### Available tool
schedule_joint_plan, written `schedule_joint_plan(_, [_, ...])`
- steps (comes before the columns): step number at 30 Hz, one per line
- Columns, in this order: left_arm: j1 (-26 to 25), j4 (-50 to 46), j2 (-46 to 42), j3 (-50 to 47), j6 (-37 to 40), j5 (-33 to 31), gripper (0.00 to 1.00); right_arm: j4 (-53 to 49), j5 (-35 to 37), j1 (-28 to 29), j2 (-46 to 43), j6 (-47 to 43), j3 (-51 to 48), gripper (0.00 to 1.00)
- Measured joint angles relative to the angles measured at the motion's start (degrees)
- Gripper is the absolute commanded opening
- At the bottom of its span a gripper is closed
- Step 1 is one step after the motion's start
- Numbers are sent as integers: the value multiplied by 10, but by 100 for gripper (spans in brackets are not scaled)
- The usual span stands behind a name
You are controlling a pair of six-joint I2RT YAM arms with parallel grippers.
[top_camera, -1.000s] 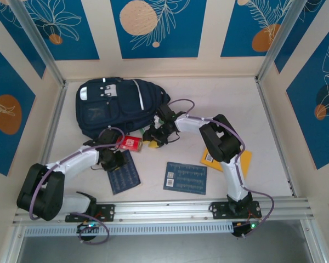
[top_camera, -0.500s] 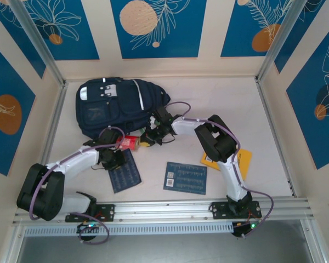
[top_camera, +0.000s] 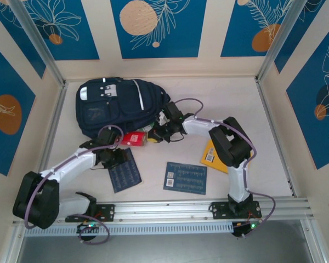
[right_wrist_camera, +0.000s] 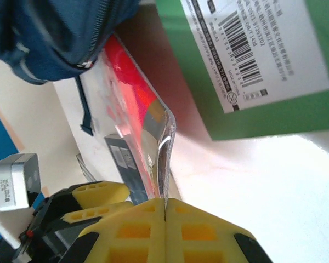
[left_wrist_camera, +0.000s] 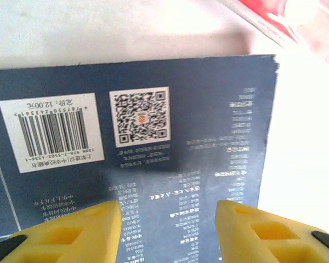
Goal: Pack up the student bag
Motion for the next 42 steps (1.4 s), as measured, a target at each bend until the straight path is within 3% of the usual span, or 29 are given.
schedule_joint_plan(2, [0,-3,-10,7,3,1,58,9,0,-8,-25,6,-17,0])
schedule_joint_plan(6, [1,2,-25,18,5,26,87,27,-3,-20,-66,20,-51,0])
schedule_joint_plan(9, [1,27,-32,18,-17,58,100,46,-5,-25,-90,34,-83,0])
schedule_joint_plan(14, [1,102,-16,19,-78,106,100,84,-10,-26,-116,67,-136,0])
schedule_joint_plan(23, [1,249,98,24,-193,156,97,184,-2,-26,-153,156,-237,0])
schedule_joint_plan(36, [-21,304,142,43,-268,155,89,322,42,1,-182,301,-327,0])
schedule_joint_plan(42, [-39,304,153,54,-281,148,92,334,59,1,-200,324,-340,0])
